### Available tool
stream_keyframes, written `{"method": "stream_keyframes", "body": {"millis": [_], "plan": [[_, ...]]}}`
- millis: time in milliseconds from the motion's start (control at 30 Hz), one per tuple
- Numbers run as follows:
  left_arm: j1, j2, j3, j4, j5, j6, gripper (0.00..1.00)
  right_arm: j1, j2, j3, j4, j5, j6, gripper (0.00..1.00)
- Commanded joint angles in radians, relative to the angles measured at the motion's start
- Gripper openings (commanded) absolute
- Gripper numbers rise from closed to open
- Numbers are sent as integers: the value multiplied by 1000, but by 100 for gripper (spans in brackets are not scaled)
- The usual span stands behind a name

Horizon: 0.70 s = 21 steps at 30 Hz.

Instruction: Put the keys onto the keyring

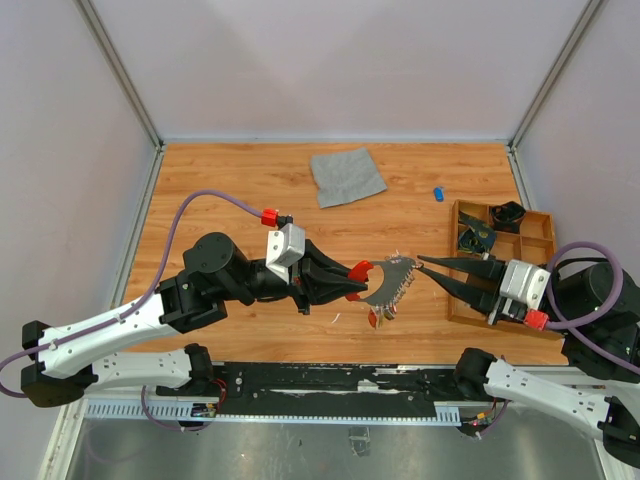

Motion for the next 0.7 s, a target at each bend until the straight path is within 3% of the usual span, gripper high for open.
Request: {"method": "stream_keyframes", "body": {"millis": [0, 267, 667], "plan": [[1, -14, 26, 41, 2, 4, 1, -7, -12, -8, 37, -43, 24, 16], [2, -17, 25, 38, 0, 2, 0, -6, -19, -11, 39, -64, 25, 21], [2, -19, 25, 36, -1, 1, 0, -6, -20, -15, 41, -43, 25, 8]]}}
